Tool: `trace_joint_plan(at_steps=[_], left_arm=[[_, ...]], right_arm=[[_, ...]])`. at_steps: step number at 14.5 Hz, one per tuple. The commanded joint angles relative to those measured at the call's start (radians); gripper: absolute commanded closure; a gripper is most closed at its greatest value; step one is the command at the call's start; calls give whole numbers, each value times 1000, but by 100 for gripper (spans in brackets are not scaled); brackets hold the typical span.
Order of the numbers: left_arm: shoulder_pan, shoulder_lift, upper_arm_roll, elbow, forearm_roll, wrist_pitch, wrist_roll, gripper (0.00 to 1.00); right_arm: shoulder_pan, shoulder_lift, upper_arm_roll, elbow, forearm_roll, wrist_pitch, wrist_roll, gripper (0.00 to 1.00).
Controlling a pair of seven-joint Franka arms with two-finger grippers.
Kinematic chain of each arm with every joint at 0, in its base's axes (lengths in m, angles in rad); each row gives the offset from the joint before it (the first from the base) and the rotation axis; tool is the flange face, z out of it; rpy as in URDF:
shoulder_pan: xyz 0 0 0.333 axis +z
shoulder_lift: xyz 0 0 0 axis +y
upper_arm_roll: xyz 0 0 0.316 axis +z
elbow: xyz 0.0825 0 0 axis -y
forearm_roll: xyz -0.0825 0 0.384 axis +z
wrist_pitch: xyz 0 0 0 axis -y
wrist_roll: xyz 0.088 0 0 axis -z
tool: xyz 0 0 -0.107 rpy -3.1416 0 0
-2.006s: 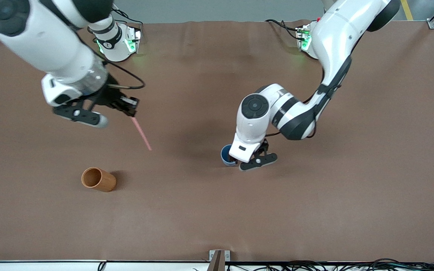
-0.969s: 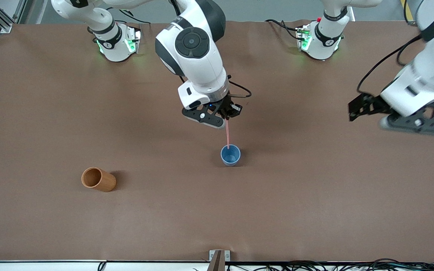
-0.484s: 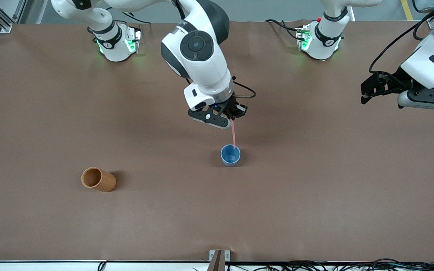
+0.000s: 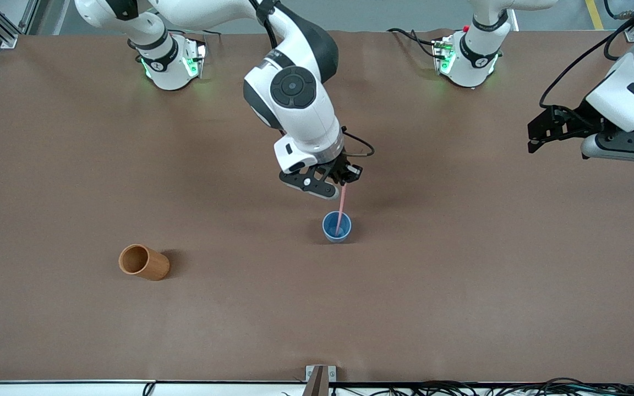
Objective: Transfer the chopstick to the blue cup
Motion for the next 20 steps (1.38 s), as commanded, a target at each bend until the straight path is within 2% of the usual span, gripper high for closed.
trace_joint_plan(at_steps=[1, 3, 5, 7, 10, 15, 20], left_arm=[[13, -8, -3, -4, -28, -4, 10, 0], [12, -9, 5, -4, -45, -4, 16, 0], [10, -6, 5, -4, -46, -4, 14, 0], [10, -3, 5, -4, -51, -4, 5, 0], [10, -3, 5, -3, -48, -4, 16, 0], [9, -5, 5, -3, -43, -4, 17, 0], [6, -2, 5, -3, -45, -3, 16, 0]], right_arm=[[-7, -20, -5, -20, 3, 16, 2, 47], [-26, -32, -10, -13, 3, 10, -12, 10], [-68, -84, -11, -17, 3, 4, -64, 0], [-131, -179, -16, -51, -12, -103, -136, 0], [-230, -313, -19, -108, -132, -269, -268, 0], [-448, -575, -19, -359, -163, -279, -574, 0], [-618, -764, -19, -563, -167, -280, -749, 0]])
